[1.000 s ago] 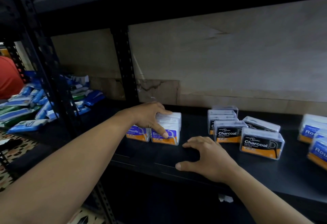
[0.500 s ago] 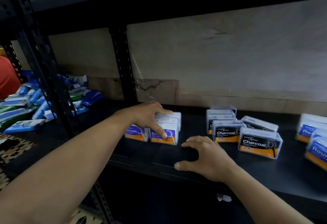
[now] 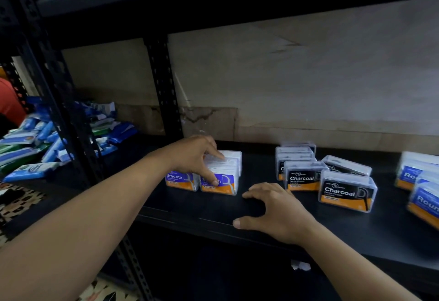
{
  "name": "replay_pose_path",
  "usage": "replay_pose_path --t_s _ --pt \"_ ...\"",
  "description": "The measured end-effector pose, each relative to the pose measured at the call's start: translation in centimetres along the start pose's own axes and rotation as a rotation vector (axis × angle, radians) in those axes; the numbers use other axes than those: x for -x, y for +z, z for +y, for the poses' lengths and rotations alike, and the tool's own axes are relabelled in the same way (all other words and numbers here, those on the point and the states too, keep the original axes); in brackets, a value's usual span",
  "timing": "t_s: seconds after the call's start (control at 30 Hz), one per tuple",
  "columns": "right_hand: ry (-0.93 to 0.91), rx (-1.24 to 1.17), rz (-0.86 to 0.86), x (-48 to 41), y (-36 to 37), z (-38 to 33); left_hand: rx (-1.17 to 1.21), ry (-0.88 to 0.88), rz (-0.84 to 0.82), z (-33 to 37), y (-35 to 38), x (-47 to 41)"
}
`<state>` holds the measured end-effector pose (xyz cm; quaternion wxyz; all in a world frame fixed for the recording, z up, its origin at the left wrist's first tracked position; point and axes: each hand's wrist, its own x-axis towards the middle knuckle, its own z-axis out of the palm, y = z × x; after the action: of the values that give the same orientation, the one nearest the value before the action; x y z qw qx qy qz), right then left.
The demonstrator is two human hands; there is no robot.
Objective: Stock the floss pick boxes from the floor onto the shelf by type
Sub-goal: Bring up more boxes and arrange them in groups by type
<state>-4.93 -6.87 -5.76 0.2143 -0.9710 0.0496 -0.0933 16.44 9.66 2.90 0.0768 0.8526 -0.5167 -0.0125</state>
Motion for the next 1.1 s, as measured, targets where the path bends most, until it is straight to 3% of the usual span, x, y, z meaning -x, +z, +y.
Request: replay_pose_path --t_s 1.1 --pt "-0.002 -0.006 0.017 -0.02 0.2 0.04 0.014 -0.02 -0.039 0.63 0.86 -0.14"
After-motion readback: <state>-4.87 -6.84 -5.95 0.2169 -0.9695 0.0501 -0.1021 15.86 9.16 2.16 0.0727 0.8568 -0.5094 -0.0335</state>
